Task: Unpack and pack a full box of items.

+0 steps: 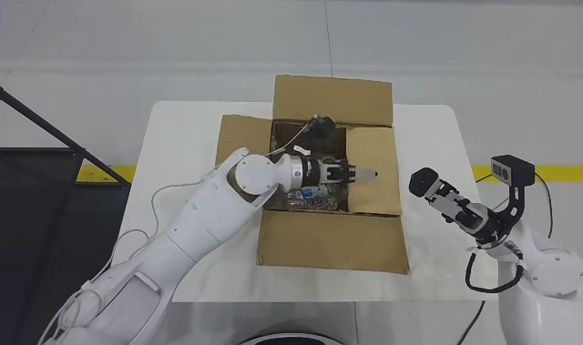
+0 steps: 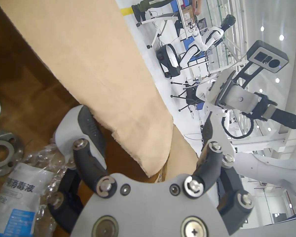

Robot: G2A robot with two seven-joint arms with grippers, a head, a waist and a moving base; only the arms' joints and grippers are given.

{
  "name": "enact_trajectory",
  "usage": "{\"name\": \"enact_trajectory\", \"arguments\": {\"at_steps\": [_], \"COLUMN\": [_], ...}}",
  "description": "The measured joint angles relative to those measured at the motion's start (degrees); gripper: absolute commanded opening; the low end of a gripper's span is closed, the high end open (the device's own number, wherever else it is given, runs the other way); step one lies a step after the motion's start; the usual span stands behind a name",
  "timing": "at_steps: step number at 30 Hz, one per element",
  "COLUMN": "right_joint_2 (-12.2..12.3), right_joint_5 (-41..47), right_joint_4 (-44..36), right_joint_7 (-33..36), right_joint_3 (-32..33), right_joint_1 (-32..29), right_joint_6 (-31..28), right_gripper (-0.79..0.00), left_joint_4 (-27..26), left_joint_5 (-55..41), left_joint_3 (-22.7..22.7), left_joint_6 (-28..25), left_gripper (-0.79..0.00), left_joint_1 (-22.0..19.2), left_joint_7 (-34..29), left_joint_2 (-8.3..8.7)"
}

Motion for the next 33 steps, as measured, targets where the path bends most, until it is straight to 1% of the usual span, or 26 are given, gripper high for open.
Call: {"name": "enact_trajectory", "arguments": {"at_steps": [6, 10, 13, 16, 21, 24, 27, 33], "right_joint_2": [0.0, 0.0, 0.06, 0.26, 0.63, 0.86, 1.09, 1.43], "right_joint_5": [0.0, -0.04, -0.23, 0.82, 2.66, 2.96, 2.76, 3.72], "right_joint_4": [0.0, -0.07, -1.18, -1.84, -2.02, -1.85, -1.45, -0.67], "right_joint_7": [0.0, -0.09, -2.76, -4.23, -7.47, -9.3, -10.4, -12.37], "right_joint_3": [0.0, 0.01, 0.47, 1.67, 5.4, 7.85, 10.16, 14.23], "right_joint_1": [0.0, -0.04, -1.06, -2.56, -4.75, -6.13, -7.68, -11.42], "right_joint_6": [0.0, 0.05, 0.17, -1.0, -3.1, -3.8, -4.45, -4.27], "right_gripper": [0.0, 0.0, 0.0, 0.0, 0.0, 0.0, 0.0, 0.0], "left_joint_4": [-3.55, -5.93, -7.43, -8.5, -9.76, -9.26, -7.55, -2.29], "left_joint_5": [1.48, 3.31, 4.68, 5.58, 6.67, 6.8, 6.5, 5.99], "left_joint_3": [-1.87, -2.27, -2.35, -2.35, -1.67, -0.6, 1.32, 6.14], "left_joint_6": [1.15, 2.18, 3.27, 4.44, 6.19, 6.74, 6.41, 4.82], "left_gripper": [0.0, 0.0, 0.0, 0.0, 0.0, 0.0, 0.0, 0.0], "left_joint_1": [0.74, 0.33, -0.37, -1.3, -3.32, -4.76, -6.68, -11.85], "left_joint_7": [-0.07, 0.33, 0.63, 0.51, -0.01, 0.53, 1.23, 2.77], "left_joint_2": [0.44, 0.39, 0.22, -0.02, -0.7, -1.49, -2.72, -6.13]}}
